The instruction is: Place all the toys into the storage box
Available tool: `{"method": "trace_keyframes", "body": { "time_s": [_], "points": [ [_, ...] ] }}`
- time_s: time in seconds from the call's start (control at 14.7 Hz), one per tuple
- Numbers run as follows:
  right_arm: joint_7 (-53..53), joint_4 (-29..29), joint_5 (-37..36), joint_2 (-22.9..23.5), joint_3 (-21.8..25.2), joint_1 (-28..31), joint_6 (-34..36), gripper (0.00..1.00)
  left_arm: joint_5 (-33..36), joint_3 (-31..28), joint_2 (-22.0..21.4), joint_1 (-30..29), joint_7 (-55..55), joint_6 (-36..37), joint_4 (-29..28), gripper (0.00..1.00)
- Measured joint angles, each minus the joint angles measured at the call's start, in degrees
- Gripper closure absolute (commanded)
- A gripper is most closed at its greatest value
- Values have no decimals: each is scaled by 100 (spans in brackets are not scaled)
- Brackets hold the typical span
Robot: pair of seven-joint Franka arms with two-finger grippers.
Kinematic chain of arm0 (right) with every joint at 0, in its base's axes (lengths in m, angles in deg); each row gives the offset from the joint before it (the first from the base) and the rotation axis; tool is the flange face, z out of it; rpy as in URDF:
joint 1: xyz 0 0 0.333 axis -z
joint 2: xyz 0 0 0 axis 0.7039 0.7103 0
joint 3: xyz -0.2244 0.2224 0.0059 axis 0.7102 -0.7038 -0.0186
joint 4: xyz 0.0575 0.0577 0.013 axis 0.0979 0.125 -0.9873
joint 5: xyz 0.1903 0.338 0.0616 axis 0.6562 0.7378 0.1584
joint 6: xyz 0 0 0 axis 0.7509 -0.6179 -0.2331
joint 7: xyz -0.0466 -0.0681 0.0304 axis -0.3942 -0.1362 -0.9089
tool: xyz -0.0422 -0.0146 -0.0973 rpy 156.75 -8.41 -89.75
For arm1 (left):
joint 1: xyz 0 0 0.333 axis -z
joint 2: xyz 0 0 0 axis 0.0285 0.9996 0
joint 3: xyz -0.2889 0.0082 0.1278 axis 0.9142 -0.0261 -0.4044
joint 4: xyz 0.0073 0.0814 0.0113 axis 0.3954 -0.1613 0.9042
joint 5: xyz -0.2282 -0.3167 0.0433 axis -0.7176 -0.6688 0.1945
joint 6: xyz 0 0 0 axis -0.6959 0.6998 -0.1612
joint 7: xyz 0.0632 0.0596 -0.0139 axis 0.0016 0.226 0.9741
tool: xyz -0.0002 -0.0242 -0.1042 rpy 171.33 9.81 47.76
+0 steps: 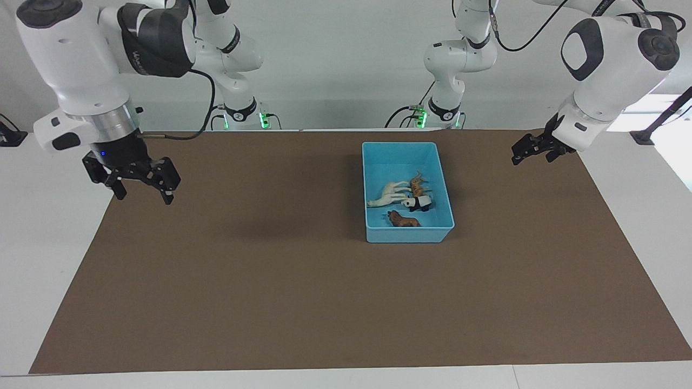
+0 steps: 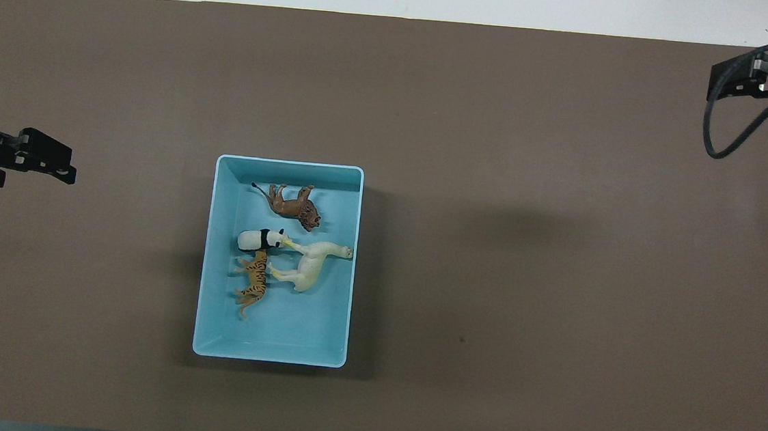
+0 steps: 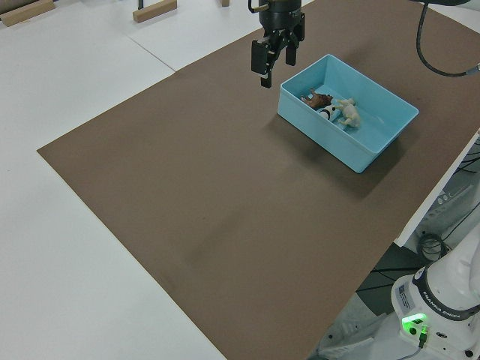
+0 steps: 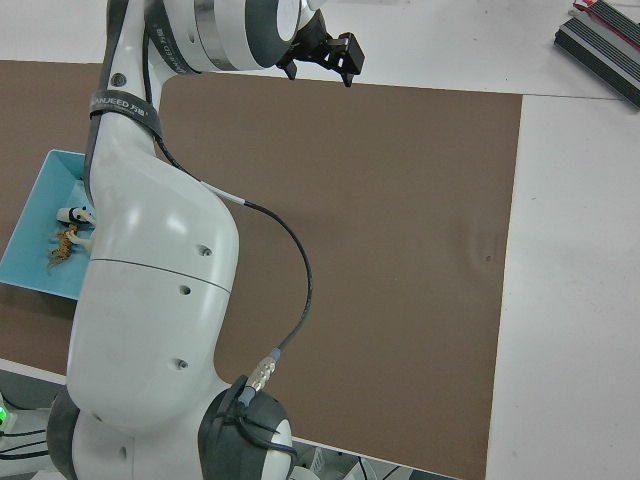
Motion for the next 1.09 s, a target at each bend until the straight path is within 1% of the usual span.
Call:
{"method": "trace_keyframes", "body": {
  "time_s": [0.2, 0.27, 0.41, 0.48, 0.61, 0.75, 1.09],
  "points": [
    [3, 911, 500, -720, -5, 191, 134, 0, 0, -31, -79, -11, 5, 31, 12, 0],
    [2, 1214, 563, -968, -15, 229, 229, 0, 0, -43, -114, -12, 5, 31, 16, 0],
    [-91, 1654, 609, -1377, -164, 343, 579, 0, 0, -46, -184, -12, 5, 31, 25, 0],
    [-185, 1775, 611, -1500, -295, 455, 643, 0, 0, -46, -223, -12, 5, 31, 27, 0],
    [-514, 1880, 615, -1590, -431, 690, 643, 0, 0, -45, -293, -12, 5, 32, 28, 0],
    [-714, 1889, 655, -1579, -408, 874, 590, 0, 0, -45, -330, -12, 5, 33, 28, 0],
    [-686, 1895, 610, -1570, -381, 936, 577, 0, 0, -45, -339, -12, 5, 33, 28, 0]
  ]
}}
